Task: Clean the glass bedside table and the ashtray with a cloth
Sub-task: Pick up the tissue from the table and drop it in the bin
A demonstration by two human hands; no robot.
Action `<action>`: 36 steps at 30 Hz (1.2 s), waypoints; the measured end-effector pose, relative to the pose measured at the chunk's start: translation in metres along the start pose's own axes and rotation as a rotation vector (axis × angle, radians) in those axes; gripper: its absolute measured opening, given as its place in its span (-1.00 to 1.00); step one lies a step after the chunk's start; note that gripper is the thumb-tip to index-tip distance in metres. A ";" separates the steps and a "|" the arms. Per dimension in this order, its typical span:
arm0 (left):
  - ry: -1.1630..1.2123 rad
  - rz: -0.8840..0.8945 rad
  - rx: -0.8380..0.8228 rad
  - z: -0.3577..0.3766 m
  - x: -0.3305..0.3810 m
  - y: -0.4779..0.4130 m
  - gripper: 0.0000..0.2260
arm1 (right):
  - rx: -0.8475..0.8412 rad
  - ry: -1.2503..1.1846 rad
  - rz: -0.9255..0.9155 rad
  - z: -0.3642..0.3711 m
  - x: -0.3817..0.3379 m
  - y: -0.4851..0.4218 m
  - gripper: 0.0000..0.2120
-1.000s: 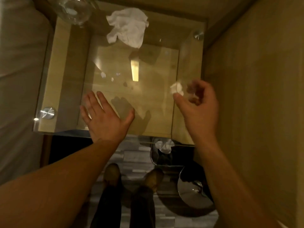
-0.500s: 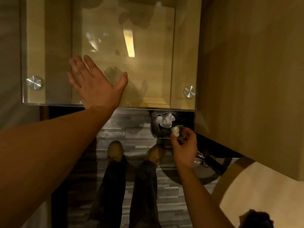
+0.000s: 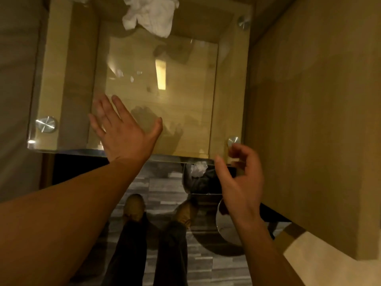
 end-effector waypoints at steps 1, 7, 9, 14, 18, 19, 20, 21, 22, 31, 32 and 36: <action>0.002 0.001 -0.002 0.001 -0.001 0.001 0.04 | -0.023 0.008 -0.062 0.004 -0.020 -0.015 -0.62; 0.012 0.000 -0.015 0.001 0.000 -0.004 0.04 | -0.070 0.067 -0.322 0.070 -0.112 -0.146 -0.48; 0.009 0.000 -0.008 0.001 0.000 -0.004 0.05 | -0.112 0.104 -0.350 0.098 -0.130 -0.185 -0.38; -0.023 0.011 -0.031 0.002 -0.002 -0.007 0.06 | -0.198 0.239 -0.421 0.152 -0.154 -0.257 -0.22; -0.017 0.008 -0.039 0.002 -0.002 -0.009 0.04 | -0.313 0.530 -0.546 0.176 -0.163 -0.286 -0.31; -0.015 0.008 -0.039 0.002 -0.002 -0.009 0.04 | -0.330 0.585 -0.570 0.179 -0.165 -0.291 -0.35; -0.017 0.008 -0.040 0.002 -0.002 -0.010 0.04 | -0.339 0.614 -0.582 0.182 -0.167 -0.294 -0.41; -0.022 0.008 -0.040 0.002 -0.002 -0.010 0.04 | -0.337 0.622 -0.587 0.184 -0.169 -0.297 -0.49; -0.026 0.007 -0.040 0.002 -0.002 -0.010 0.04 | -0.330 0.621 -0.587 0.186 -0.169 -0.300 -0.58; -0.014 -0.015 -0.034 0.004 -0.004 -0.014 0.05 | -0.291 0.341 -0.566 0.146 -0.151 -0.251 -0.88; -0.007 -0.017 -0.032 0.004 -0.004 -0.014 0.05 | -0.270 0.311 -0.548 0.133 -0.143 -0.237 -0.86; -0.002 -0.004 -0.004 0.002 -0.003 -0.012 0.03 | -0.197 0.187 -0.399 0.075 -0.096 -0.177 -0.82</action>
Point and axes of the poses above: each hand's wrist, its own y-axis away from the middle knuckle, its own z-axis out of the palm, x = y × z, the point moved 2 cm from there along -y, towards the middle knuckle, and after that the axes turned 5 degrees about -x, right-handed, at the moved point
